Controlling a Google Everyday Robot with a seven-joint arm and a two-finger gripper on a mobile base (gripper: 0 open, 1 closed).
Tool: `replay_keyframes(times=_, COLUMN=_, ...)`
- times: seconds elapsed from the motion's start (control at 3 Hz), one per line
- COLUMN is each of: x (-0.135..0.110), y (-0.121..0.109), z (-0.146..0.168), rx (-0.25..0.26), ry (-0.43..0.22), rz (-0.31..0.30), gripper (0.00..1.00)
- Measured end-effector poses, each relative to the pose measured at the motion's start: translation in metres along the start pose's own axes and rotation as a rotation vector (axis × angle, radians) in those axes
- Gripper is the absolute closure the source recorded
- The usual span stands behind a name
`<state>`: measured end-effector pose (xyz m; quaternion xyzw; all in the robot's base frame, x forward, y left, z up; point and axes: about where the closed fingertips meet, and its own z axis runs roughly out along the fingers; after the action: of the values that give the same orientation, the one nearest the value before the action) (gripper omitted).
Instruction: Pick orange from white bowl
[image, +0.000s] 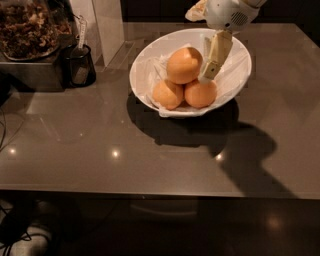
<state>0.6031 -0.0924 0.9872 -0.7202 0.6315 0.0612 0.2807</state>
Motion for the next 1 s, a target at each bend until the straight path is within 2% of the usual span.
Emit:
replay_keyframes(times=0.33, x=0.000, y=0.000, z=0.000, rx=0.000, ry=0.000, rz=0.000, gripper=0.00)
replay_keyframes(times=0.67, x=0.002, y=-0.003, z=0.011, rx=-0.007, ry=-0.028, rz=0.008, gripper=0.00)
replay_keyframes(times=1.0, x=0.005, y=-0.016, z=0.049, rx=-0.058, ry=-0.084, rz=-0.017, gripper=0.00)
